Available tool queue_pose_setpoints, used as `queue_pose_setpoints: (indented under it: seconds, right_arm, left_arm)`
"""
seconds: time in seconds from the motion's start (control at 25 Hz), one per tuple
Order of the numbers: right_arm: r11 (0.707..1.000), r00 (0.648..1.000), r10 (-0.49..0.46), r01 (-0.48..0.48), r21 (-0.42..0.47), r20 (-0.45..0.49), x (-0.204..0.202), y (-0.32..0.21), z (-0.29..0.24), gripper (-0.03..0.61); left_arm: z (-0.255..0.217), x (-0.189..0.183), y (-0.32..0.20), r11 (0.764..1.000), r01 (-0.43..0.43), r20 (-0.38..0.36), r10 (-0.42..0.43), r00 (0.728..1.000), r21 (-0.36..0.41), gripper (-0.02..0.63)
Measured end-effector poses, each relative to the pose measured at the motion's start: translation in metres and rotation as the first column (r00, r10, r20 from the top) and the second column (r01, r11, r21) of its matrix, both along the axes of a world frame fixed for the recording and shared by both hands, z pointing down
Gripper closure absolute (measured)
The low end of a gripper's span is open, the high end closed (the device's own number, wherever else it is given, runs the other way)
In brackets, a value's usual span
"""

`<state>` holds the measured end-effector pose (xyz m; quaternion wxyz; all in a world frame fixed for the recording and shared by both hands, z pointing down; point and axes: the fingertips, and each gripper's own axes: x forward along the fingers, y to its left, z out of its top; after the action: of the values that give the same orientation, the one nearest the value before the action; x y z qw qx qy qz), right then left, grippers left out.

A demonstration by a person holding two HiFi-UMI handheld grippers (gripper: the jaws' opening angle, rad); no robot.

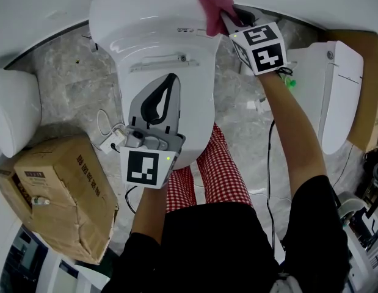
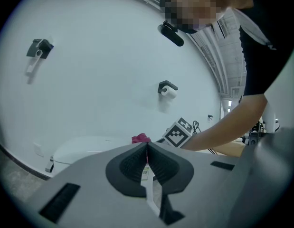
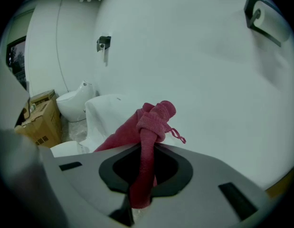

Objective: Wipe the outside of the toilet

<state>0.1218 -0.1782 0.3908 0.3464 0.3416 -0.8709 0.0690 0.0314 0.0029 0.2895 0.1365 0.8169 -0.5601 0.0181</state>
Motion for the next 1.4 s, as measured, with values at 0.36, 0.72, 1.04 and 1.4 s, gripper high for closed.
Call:
queue_pose_setpoints:
  seconds: [0.36, 0.72, 1.04, 1.4]
  right_arm:
    - [0.997, 0.996, 0.083, -0.082, -0.014, 0.026, 0.015, -0.004, 0.009, 0.523]
    - [0.990, 0.988, 0.142, -0.141, -0.017, 0.056, 0.024, -0.007, 0.013, 0.523]
    - [0.982, 0.973, 0.185, -0.187, -0.001, 0.138, 0.029, -0.007, 0.015, 0.523]
    - [0.954, 0.947, 0.195, -0.243, 0.173, 0.255, 0.013, 0.005, -0.032, 0.523]
  left_arm:
    - [0.002, -0.003, -0.003, 1.000, -0.002, 0.002, 0.002, 1.000, -0.001, 0.603]
    - [0.005, -0.007, -0.005, 1.000, 0.006, -0.001, -0.006, 1.000, -0.011, 0.603]
    - [0.008, -0.012, -0.004, 1.000, 0.015, -0.001, -0.015, 1.000, -0.014, 0.603]
    - [0.017, -0.029, 0.000, 0.999, 0.037, -0.006, -0.038, 0.999, -0.033, 0.603]
